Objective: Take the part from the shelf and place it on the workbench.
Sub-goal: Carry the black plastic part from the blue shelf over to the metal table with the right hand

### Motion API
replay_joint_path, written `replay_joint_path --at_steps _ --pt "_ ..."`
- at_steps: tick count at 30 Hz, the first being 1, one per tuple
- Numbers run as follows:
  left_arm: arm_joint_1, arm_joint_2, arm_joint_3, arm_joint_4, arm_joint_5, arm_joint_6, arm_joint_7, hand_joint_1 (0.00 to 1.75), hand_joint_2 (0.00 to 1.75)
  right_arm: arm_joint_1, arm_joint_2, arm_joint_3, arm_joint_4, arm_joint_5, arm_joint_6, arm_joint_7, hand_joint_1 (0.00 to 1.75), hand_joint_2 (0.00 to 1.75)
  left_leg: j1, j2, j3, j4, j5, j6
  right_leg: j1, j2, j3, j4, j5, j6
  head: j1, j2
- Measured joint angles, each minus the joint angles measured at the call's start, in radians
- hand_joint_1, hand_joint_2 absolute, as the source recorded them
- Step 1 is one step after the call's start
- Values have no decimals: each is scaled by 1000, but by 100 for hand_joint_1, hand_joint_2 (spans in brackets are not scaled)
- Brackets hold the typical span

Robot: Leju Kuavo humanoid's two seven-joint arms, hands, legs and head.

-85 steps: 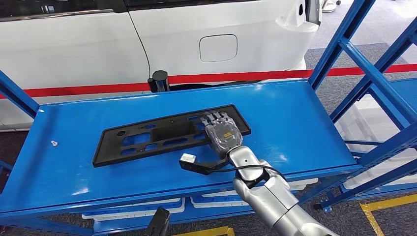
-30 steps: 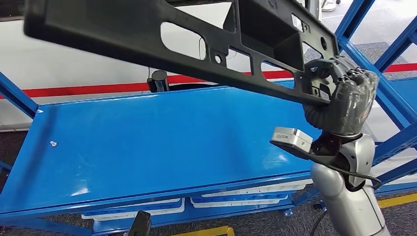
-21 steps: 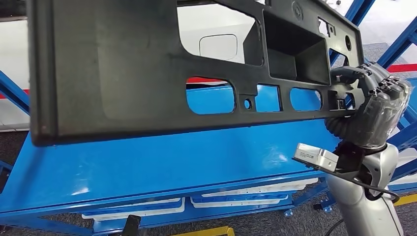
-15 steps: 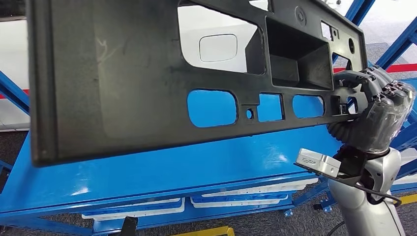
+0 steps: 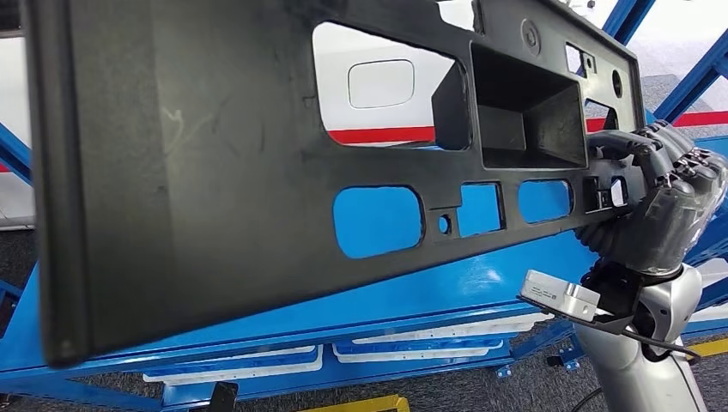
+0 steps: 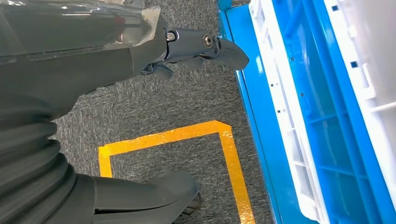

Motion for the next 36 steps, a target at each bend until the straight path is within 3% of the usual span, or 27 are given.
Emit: replay_joint_path --at_steps 10,15,17,19,21,22,23,24,26,28,30,33,34,36 --pt "23 10 25 5 33 9 -34 0 175 70 5 -36 -25 -103 -45 -100 175 175 -5 0 0 1 -4 4 -5 0 0 -1 -1 2 0 0" --pt "36 19 35 10 40 17 -41 0 175 113 12 -55 -35 -136 -45 -137 175 175 -11 -1 0 5 -9 13 -11 0 2 -2 -3 9 0 0" --pt "37 21 40 11 44 20 -46 0 175 128 16 -64 -39 -144 -45 -148 175 175 -6 0 7 -3 -4 22 -10 0 -1 6 -10 14 0 0" --pt "38 22 44 12 46 21 -49 0 175 140 18 -72 -42 -148 -45 -154 175 175 0 1 15 -10 2 30 -8 1 -32 75 -48 9 2 0" --pt "39 23 48 14 49 22 -51 0 175 154 19 -78 -42 -154 -45 -158 175 175 0 1 17 -11 3 33 -9 2 -100 221 -110 -1 4 0" --pt "40 23 50 14 50 23 -52 0 175 161 20 -80 -42 -157 -45 -160 175 175 -1 1 16 -11 3 33 -9 2 -133 287 -131 -1 4 0" --pt "42 23 51 15 52 24 -53 0 175 169 21 -82 -42 -160 -45 -162 175 175 -1 -1 16 -10 2 32 -10 2 -150 319 -136 5 4 0" --pt "44 24 52 15 54 25 -53 0 175 175 22 -85 -42 -162 -45 -165 175 175 0 -2 17 -10 1 31 -12 2 -146 307 -123 14 4 0" --pt "46 23 53 16 55 28 -54 0 175 180 25 -88 -42 -163 -46 -168 175 175 2 -5 17 -5 -3 26 -17 1 -81 176 -66 35 4 0" --pt "46 24 53 17 56 27 -55 0 175 184 29 -90 -41 -161 -46 -171 175 175 1 -8 13 6 -10 14 -16 4 -20 64 -22 38 5 0" --pt "46 25 54 18 56 26 -57 0 175 190 33 -94 -40 -157 -46 -173 175 175 -3 -12 7 19 -15 4 -14 7 -8 44 -14 27 3 0" --pt "47 27 53 20 53 27 -56 0 175 199 42 -100 -40 -147 -47 -174 175 175 -1 -13 -7 47 -38 -9 -25 7 -18 42 -13 10 -3 0" --pt "47 28 53 20 51 28 -55 0 175 201 45 -102 -40 -144 -47 -174 175 175 2 -11 -21 83 -68 -16 -28 6 -21 42 -10 4 -4 0" --pt "46 28 53 21 50 29 -53 0 175 205 50 -105 -40 -141 -47 -174 175 175 7 -6 -69 206 -149 -28 -26 3 -30 42 -3 -9 -8 0"
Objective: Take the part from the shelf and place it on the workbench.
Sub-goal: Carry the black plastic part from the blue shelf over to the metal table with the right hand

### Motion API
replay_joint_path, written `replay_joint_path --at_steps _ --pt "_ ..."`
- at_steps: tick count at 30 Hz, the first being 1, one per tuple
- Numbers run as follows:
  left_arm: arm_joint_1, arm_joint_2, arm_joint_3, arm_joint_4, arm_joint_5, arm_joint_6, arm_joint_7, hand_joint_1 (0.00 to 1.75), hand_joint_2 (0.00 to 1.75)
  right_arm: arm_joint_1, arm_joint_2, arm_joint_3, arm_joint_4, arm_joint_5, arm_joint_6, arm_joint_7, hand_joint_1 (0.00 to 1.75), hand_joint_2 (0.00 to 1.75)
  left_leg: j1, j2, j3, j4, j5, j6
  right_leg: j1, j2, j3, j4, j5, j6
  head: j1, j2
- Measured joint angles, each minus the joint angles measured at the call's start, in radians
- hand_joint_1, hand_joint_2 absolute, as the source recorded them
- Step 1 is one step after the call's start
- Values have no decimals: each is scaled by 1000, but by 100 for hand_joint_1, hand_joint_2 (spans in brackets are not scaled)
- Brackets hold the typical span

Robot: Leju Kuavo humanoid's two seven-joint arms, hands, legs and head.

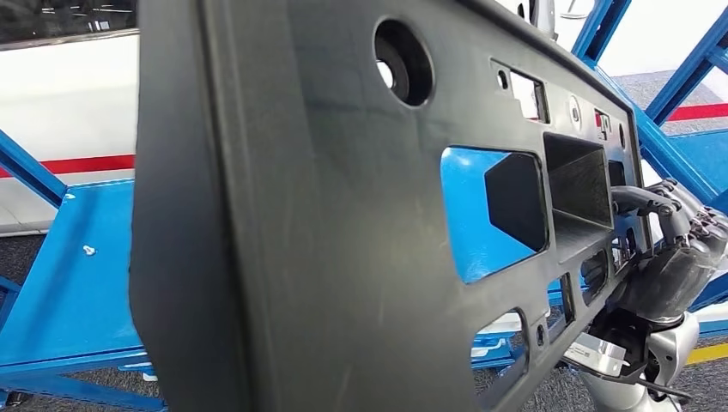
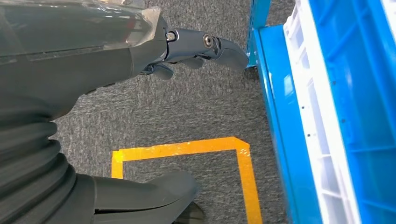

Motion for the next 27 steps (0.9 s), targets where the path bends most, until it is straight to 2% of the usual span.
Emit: replay_joint_path --at_steps 1,2,3,4,6,7,8,10,12,13,14,16,17,18,19,20,21,22,23,24,25,27 --pt "0 0 0 0 -1 0 1 0 175 2 2 -1 0 1 0 0 175 175 3 2 -24 64 -31 -4 1 -1 -5 0 3 -4 0 0" --pt "0 0 0 1 -1 1 1 0 175 5 4 -2 0 1 0 0 175 175 6 3 -36 103 -44 -7 3 -2 -10 1 7 -6 0 0" --pt "0 0 0 1 -1 2 2 0 175 6 6 -2 0 1 0 1 175 175 10 4 -31 108 -38 -8 3 -3 -14 1 10 -6 0 0" --pt "0 0 0 2 -1 3 1 0 175 7 8 -3 0 1 0 2 175 175 12 5 -4 70 -13 -9 4 -3 -18 1 14 -4 0 0" --pt "-1 1 0 2 0 4 1 0 175 8 11 -4 0 2 0 5 175 175 17 7 85 -72 42 -7 4 -3 -22 3 20 4 -1 0" --pt "-2 1 0 2 0 5 1 0 175 8 13 -6 0 3 0 6 175 175 16 6 120 -131 60 -5 6 -3 -24 4 23 9 0 0" --pt "-2 1 0 2 0 5 0 0 175 7 14 -8 -1 4 0 6 175 175 14 5 140 -166 67 -2 8 -3 -25 5 27 15 0 0" --pt "-2 1 1 2 1 5 0 0 175 8 15 -11 -2 4 0 7 175 175 7 3 140 -178 74 7 10 -4 -26 3 38 30 2 0" --pt "-1 1 1 2 2 5 0 0 175 12 15 -12 -4 4 0 7 175 175 7 5 127 -183 88 25 10 -4 -37 9 35 41 3 0" --pt "-1 1 1 2 3 5 0 0 175 15 15 -12 -4 4 0 8 175 175 7 7 120 -186 98 36 10 -3 -50 31 14 40 4 0" --pt "-2 2 2 3 4 4 0 0 175 17 15 -12 -5 3 0 8 175 175 7 9 110 -189 108 45 11 -3 -69 75 -20 33 6 0" --pt "-2 2 4 3 4 4 0 0 175 22 15 -13 -5 3 0 8 175 175 1 11 88 -188 126 53 12 -2 -112 207 -101 20 9 0" --pt "-1 2 5 3 4 4 1 0 175 25 15 -12 -5 3 0 8 175 175 -2 12 77 -187 134 55 14 -2 -123 265 -126 20 9 0" --pt "-1 1 6 3 4 4 1 0 175 28 16 -12 -5 3 0 9 175 175 -5 12 67 -187 141 56 15 -2 -120 292 -133 25 9 0" --pt "-1 1 6 3 4 4 1 0 175 31 17 -12 -5 2 0 10 175 175 -8 12 58 -186 148 57 16 -2 -97 281 -126 31 10 0" --pt "-1 1 8 3 4 4 1 0 175 32 18 -11 -5 1 0 12 175 175 -11 11 50 -186 155 57 18 -2 -55 229 -109 35 9 0" --pt "-1 1 10 3 4 4 1 0 175 32 19 -11 -5 0 0 13 175 175 -13 10 45 -186 161 56 21 -2 -1 154 -92 36 10 0" --pt "-1 1 12 3 4 4 1 0 175 32 21 -11 -5 -2 0 14 175 175 -15 9 40 -185 167 53 26 -1 53 74 -82 32 9 0" --pt "-1 0 14 3 5 4 1 0 175 32 22 -11 -5 -5 0 15 175 175 -17 9 36 -185 173 50 32 -1 92 15 -77 25 9 0" --pt "0 0 15 3 5 4 1 0 175 32 23 -11 -5 -8 0 15 175 175 -18 8 34 -184 179 45 36 -1 112 -19 -77 19 9 0" --pt "0 0 17 3 6 4 0 0 175 32 23 -11 -5 -12 0 14 175 175 -19 8 32 -184 185 40 40 -2 117 -31 -77 13 9 0" --pt "1 1 20 3 8 4 0 0 175 34 25 -11 -5 -21 0 11 175 175 -19 7 25 -180 184 29 31 -3 107 -33 -64 0 9 0"
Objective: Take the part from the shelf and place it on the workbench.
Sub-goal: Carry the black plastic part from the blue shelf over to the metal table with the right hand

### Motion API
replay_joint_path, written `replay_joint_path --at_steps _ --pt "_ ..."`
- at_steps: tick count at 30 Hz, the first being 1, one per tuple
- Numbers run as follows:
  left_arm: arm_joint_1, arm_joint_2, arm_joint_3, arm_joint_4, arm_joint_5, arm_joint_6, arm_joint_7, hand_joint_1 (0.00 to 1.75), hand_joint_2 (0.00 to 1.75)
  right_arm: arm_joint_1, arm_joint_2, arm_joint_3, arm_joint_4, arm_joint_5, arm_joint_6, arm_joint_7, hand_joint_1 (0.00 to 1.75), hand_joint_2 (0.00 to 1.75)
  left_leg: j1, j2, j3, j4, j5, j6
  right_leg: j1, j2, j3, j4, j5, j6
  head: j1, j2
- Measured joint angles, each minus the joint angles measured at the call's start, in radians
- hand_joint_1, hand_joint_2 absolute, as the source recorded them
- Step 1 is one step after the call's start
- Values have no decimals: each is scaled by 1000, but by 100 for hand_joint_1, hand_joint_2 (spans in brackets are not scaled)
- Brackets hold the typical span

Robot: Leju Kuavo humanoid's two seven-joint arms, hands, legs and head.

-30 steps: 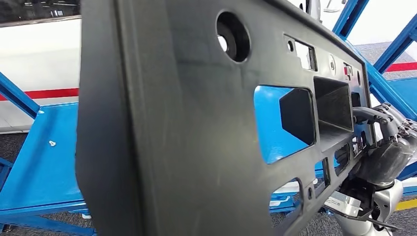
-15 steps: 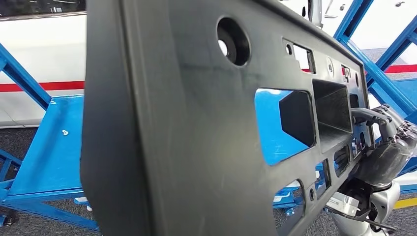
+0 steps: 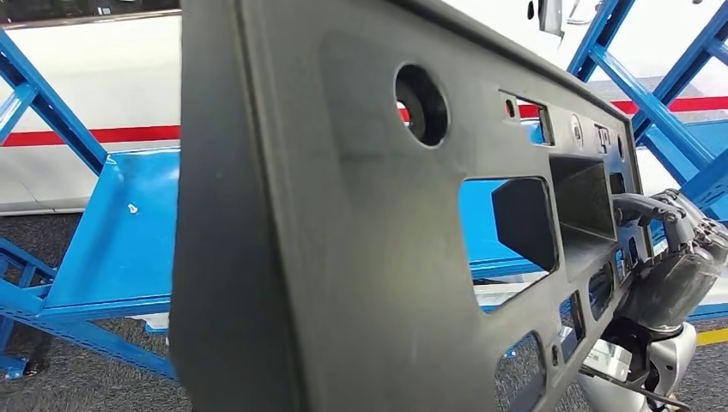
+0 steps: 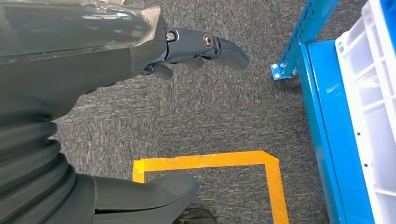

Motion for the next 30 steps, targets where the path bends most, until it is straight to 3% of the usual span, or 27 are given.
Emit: replay_joint_path --at_steps 2,4,5,6,7,9,11,13,15,16,18,20,21,22,23,24,25,26,28,30 --pt "1 2 3 0 4 0 0 0 175 3 2 -1 0 -12 0 -7 175 175 4 -1 -24 52 -58 -14 -13 -4 -15 -3 18 -19 -4 0" --pt "1 3 4 0 6 0 -1 0 175 9 3 -3 0 -24 0 -14 175 175 16 -1 -66 176 -152 -30 -14 -7 -39 -2 37 -28 -8 0" --pt "2 4 4 0 6 -1 -1 0 175 13 3 -5 0 -28 0 -16 175 175 22 -1 -83 240 -183 -37 -15 -8 -51 -1 46 -26 -8 0" --pt "2 4 4 0 6 -1 -1 0 175 19 4 -6 0 -31 0 -19 175 175 28 -1 -89 281 -191 -44 -16 -8 -64 1 55 -23 -8 0" --pt "2 5 4 0 6 -1 -1 0 175 25 5 -9 0 -33 0 -21 175 175 34 0 -78 289 -178 -50 -18 -9 -77 4 62 -19 -8 0" --pt "2 6 4 0 6 -1 -1 0 175 37 6 -14 0 -36 0 -24 175 175 46 0 -1 199 -123 -61 -24 -9 -101 16 74 -9 -8 0" --pt "0 7 4 0 6 -2 -1 0 175 46 7 -21 0 -37 0 -25 175 175 51 -3 90 66 -107 -66 -25 -9 -123 34 82 3 -9 0" --pt "-1 8 4 0 6 -2 -2 0 175 54 7 -27 1 -38 0 -24 175 175 45 -6 120 7 -118 -56 -23 -9 -135 40 94 20 -10 0" --pt "-1 9 5 0 6 -2 -2 0 175 62 7 -31 5 -39 0 -20 175 175 39 -4 105 3 -106 -30 -24 -9 -141 38 105 41 -10 0" --pt "-1 10 5 0 6 -2 -2 0 175 65 7 -33 8 -39 0 -16 175 175 37 -2 96 1 -96 -14 -25 -8 -150 47 93 44 -9 0" --pt "-2 11 5 0 4 -2 -2 0 175 66 6 -38 22 -37 0 2 175 175 37 2 74 -2 -72 10 -27 -5 -183 126 21 33 -5 0" --pt "-2 11 5 0 2 -2 -1 0 175 62 6 -44 47 -33 0 30 175 175 33 4 44 -1 -47 18 -25 -2 -219 257 -59 26 -2 0" --pt "-3 12 5 0 2 -2 0 0 175 58 7 -47 64 -32 0 46 175 175 31 5 27 -1 -34 19 -24 -1 -223 306 -73 32 -1 0" --pt "-3 12 5 0 1 -2 0 0 175 54 7 -50 81 -32 1 59 175 175 28 6 11 0 -22 19 -24 0 -212 325 -67 41 -1 0" --pt "-3 12 5 0 1 -2 0 0 175 49 8 -52 98 -33 1 70 175 175 27 6 -4 1 -10 18 -23 0 -183 306 -47 51 -1 0" --pt "-3 12 5 0 0 -2 0 0 175 43 8 -55 115 -35 2 79 175 175 25 5 -18 1 2 17 -23 0 -140 259 -26 58 -1 0" --pt "-4 12 5 0 -1 -2 1 0 175 36 9 -57 129 -36 2 85 175 175 24 4 -29 2 13 13 -21 0 -82 183 -19 57 -1 0" --pt "-5 12 5 0 -2 -2 0 0 175 29 9 -60 142 -35 3 90 175 175 22 4 -38 3 24 8 -17 1 -27 102 -22 51 -2 0" --pt "-6 12 6 0 -3 -2 0 0 175 18 12 -67 165 -32 6 101 175 175 19 2 -47 0 46 -2 -6 2 32 3 -39 33 -4 0" --pt "-6 14 8 0 -4 -2 0 0 175 15 15 -75 189 -29 12 112 175 175 20 0 -53 -3 60 -14 -9 1 22 -7 -29 18 -6 0"
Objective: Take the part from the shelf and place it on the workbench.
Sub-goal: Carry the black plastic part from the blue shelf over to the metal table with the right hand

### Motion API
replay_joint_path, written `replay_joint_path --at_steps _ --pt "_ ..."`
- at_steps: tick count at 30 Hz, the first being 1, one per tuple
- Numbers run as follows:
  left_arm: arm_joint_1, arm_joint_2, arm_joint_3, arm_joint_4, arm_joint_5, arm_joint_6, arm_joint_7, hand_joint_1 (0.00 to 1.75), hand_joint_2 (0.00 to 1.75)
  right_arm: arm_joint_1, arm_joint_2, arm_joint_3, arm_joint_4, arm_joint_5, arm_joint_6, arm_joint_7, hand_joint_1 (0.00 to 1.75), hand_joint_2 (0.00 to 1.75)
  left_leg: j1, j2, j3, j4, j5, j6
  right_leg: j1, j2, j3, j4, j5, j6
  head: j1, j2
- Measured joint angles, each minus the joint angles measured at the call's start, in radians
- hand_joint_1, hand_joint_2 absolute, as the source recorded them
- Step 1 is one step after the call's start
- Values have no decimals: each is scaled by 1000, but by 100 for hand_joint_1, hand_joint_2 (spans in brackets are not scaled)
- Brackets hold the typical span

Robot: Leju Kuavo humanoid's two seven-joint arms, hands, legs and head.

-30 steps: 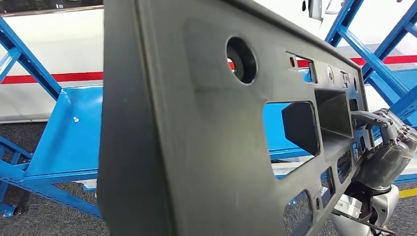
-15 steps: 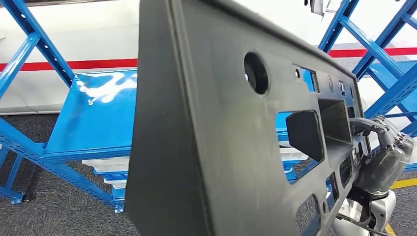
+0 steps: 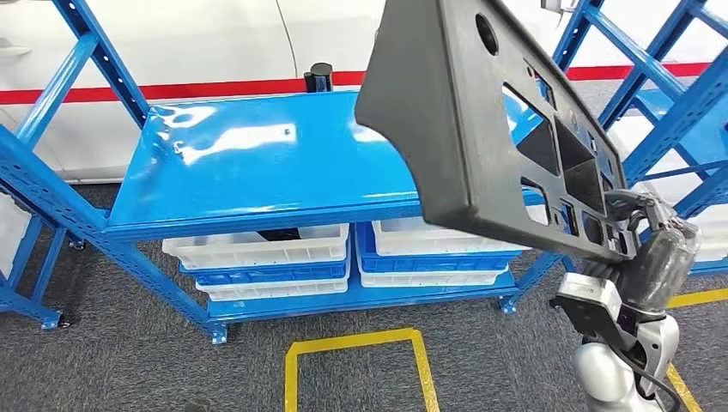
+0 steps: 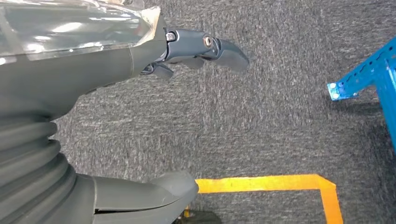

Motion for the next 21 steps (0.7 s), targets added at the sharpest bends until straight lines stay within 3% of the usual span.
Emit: replay_joint_path --at_steps 1,2,3,5,6,7,8,9,11,13,15,16,18,20,21 --pt "1 1 1 0 0 0 0 0 175 -1 2 -3 11 1 3 4 175 175 2 -1 -7 10 -15 -6 -5 -2 -9 0 10 -10 -1 0" --pt "2 2 2 0 -1 0 0 0 175 -2 4 -5 21 2 5 7 175 175 4 -1 -18 34 -49 -12 -11 -4 -18 -1 22 -21 -2 0" --pt "2 3 2 0 -1 0 0 0 175 -2 6 -7 29 2 6 9 175 175 7 -2 -34 82 -100 -17 -15 -6 -29 -1 34 -29 -3 0" --pt "3 3 2 0 -1 0 0 0 175 -2 9 -8 41 3 7 10 175 175 11 -1 -67 215 -197 -28 -13 -7 -54 1 59 -35 -5 0" --pt "3 3 2 0 -1 0 0 0 175 -2 10 -8 46 3 7 10 175 175 13 -1 -74 271 -216 -33 -13 -7 -70 4 70 -33 -5 0" --pt "3 3 2 0 -1 0 0 0 175 -2 12 -9 51 3 7 10 175 175 15 0 -67 297 -211 -36 -14 -8 -86 8 80 -30 -5 0" --pt "3 4 2 0 -1 0 0 0 175 -2 13 -9 56 3 7 10 175 175 19 0 -41 286 -190 -39 -15 -8 -102 14 87 -26 -5 0" --pt "2 4 2 0 -1 0 0 0 175 -2 14 -9 60 3 7 10 175 175 22 0 2 239 -165 -41 -17 -8 -117 22 93 -21 -6 0" --pt "0 4 2 0 -1 0 0 0 175 -2 15 -12 64 4 6 10 175 175 25 -1 103 102 -154 -41 -17 -8 -141 41 101 -11 -6 0" --pt "-2 4 2 0 -1 0 0 0 175 -3 16 -16 66 4 6 10 175 175 21 -4 147 27 -170 -31 -13 -10 -154 50 112 5 -5 0" --pt "-3 4 2 0 -1 0 0 0 175 -4 17 -18 68 6 6 10 175 175 16 -4 139 19 -160 -9 -12 -11 -160 48 126 23 -5 0" --pt "-4 4 2 0 -1 0 0 0 175 -3 17 -20 70 6 6 10 175 175 16 -2 131 16 -150 4 -13 -10 -168 53 120 26 -5 0" --pt "-6 5 3 0 -1 0 0 0 175 -3 17 -23 73 6 6 10 175 175 17 3 108 10 -125 27 -13 -7 -197 113 64 18 0 0" --pt "-7 5 3 0 -2 0 0 0 175 -3 17 -24 75 6 6 10 175 175 14 5 78 11 -101 35 -14 -3 -235 241 -21 9 5 0" --pt "-6 5 3 0 -2 0 0 0 175 -3 17 -25 77 6 6 10 175 175 13 5 62 11 -89 35 -14 -2 -245 301 -46 11 5 0"
